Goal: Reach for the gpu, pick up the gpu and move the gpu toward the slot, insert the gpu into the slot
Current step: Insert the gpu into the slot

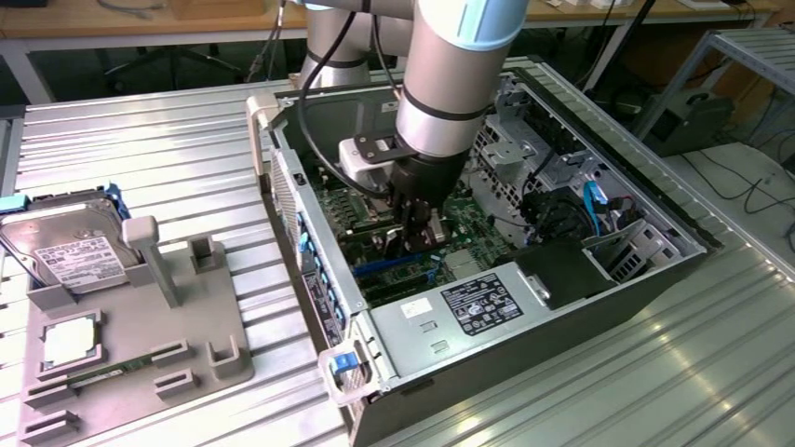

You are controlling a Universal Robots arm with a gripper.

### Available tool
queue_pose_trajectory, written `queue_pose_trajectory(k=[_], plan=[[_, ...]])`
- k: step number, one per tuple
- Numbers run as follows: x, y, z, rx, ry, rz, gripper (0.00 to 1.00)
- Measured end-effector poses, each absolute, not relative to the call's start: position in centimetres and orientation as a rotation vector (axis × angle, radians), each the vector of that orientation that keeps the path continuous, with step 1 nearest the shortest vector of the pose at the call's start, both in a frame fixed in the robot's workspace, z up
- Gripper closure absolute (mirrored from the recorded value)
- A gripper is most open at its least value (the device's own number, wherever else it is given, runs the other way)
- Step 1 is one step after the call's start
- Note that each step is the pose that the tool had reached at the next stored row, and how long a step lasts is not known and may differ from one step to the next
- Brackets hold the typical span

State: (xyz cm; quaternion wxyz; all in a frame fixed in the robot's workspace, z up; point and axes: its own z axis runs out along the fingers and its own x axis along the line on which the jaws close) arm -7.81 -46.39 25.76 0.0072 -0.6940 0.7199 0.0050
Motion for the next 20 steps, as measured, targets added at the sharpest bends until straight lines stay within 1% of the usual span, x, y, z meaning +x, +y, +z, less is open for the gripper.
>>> queue_pose_trajectory(k=[20], plan=[[-8.18,-46.25,24.92,-2.170,2.250,0.017,0.72]])
